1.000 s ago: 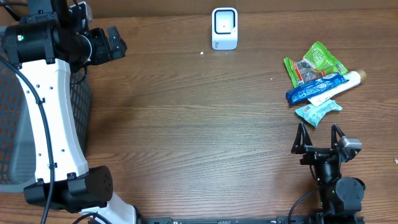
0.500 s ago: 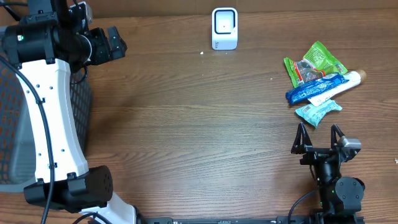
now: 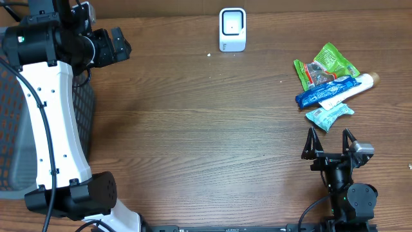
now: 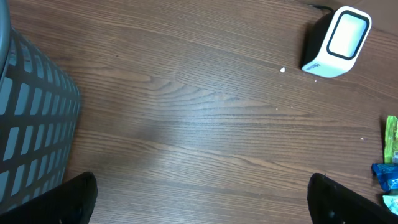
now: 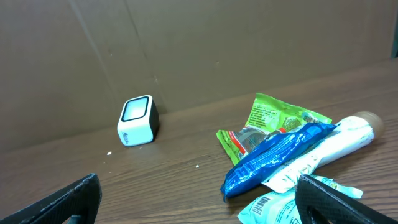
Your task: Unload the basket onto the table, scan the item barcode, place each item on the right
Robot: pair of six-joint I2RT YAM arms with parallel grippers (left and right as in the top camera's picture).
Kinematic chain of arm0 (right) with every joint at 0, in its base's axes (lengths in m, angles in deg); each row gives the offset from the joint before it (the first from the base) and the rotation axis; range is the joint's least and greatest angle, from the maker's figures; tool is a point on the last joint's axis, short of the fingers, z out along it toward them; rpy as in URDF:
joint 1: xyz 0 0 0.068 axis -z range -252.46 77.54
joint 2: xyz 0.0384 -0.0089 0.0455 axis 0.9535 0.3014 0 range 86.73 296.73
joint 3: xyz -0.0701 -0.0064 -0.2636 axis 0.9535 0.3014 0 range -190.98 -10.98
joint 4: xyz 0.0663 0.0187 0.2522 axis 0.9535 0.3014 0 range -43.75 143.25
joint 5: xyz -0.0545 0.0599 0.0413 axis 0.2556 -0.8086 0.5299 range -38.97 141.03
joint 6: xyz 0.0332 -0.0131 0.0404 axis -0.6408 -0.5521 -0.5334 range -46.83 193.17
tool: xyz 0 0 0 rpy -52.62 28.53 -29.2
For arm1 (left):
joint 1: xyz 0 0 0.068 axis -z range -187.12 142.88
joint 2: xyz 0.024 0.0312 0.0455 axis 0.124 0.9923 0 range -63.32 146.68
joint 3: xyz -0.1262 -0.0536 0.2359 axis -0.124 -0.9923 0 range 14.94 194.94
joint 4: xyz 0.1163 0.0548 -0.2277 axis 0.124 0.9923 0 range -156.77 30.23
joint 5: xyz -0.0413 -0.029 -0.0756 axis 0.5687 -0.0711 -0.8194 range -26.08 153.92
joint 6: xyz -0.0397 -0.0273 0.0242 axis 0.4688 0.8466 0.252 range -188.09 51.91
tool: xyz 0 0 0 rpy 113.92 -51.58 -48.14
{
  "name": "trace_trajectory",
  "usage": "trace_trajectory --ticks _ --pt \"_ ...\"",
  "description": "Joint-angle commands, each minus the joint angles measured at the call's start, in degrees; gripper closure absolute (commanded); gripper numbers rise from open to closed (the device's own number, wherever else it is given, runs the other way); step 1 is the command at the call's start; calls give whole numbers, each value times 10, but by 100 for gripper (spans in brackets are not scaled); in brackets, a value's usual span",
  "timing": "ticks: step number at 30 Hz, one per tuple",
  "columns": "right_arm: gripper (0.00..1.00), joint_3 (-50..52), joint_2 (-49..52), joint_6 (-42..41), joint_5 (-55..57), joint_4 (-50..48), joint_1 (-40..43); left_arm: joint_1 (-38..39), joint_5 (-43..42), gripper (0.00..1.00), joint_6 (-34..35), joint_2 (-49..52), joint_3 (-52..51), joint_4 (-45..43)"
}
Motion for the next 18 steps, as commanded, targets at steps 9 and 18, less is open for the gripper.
trace_trajectory --ticks 9,18 --pt "0 6 -6 2 8 -4 -3 23 -3 0 0 -273 -484 -501" --pt "0 6 -6 2 8 -4 -3 22 -3 0 -53 -500 -917 -876"
